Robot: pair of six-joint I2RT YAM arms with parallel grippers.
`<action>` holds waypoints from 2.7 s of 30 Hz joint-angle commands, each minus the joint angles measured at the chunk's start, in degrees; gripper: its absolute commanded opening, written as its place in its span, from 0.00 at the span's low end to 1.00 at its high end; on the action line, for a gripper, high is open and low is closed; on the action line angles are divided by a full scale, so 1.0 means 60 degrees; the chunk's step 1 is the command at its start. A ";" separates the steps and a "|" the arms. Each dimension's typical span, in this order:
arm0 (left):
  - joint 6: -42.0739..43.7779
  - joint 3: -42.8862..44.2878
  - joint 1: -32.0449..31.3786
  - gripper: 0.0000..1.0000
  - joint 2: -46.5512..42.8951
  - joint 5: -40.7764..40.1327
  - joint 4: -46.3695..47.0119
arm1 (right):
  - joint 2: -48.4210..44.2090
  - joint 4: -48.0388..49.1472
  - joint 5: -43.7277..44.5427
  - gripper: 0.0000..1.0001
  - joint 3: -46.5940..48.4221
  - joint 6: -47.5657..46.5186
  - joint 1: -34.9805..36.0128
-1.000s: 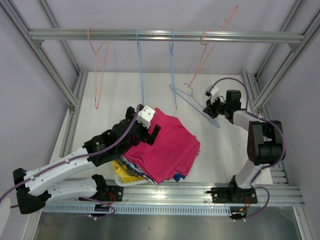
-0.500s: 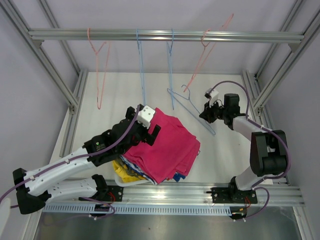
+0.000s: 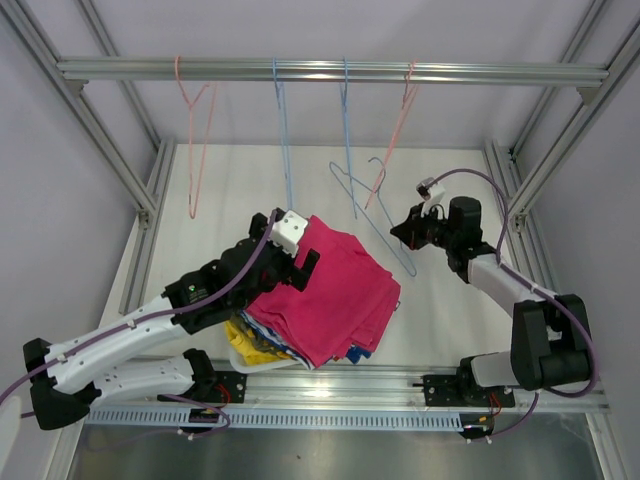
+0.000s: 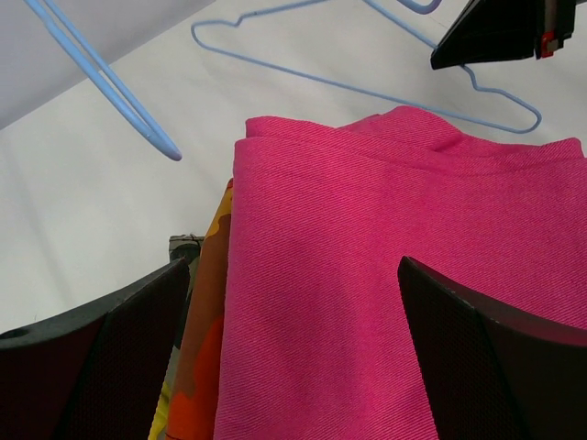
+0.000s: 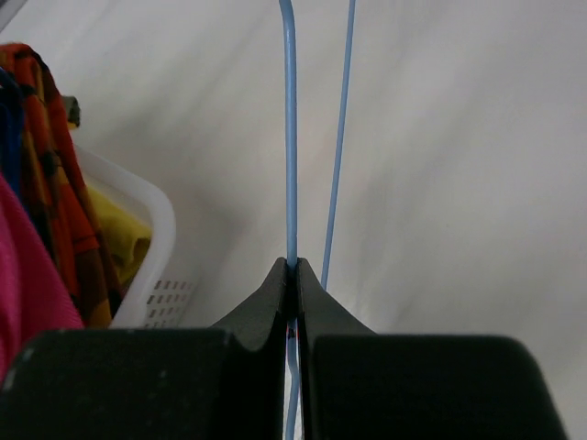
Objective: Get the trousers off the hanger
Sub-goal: Pick up the hanger at the center of the board, then place the hanger at the clothesline.
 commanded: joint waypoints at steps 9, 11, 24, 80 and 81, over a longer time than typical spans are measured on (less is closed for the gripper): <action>-0.0036 0.0360 0.0082 0.99 -0.0398 0.0059 0.0104 | -0.1084 0.1406 0.1168 0.00 -0.0200 0.1827 0.0299; -0.0021 0.0361 0.0082 0.99 -0.0412 0.0088 0.0104 | -0.1274 0.1317 0.1561 0.00 -0.0229 0.1857 0.0445; -0.0036 0.0375 0.0082 1.00 -0.0442 0.0103 0.0075 | -0.2930 0.1419 0.3365 0.00 -0.0800 0.2560 0.0871; -0.0021 0.0390 0.0053 1.00 -0.0383 -0.0043 0.0045 | -0.3253 -0.2200 0.5387 0.00 0.3917 0.1212 -0.1150; -0.0021 0.0390 0.0052 0.99 -0.0369 -0.0043 0.0045 | -0.3195 -0.2156 0.5271 0.00 0.3917 0.1256 -0.1194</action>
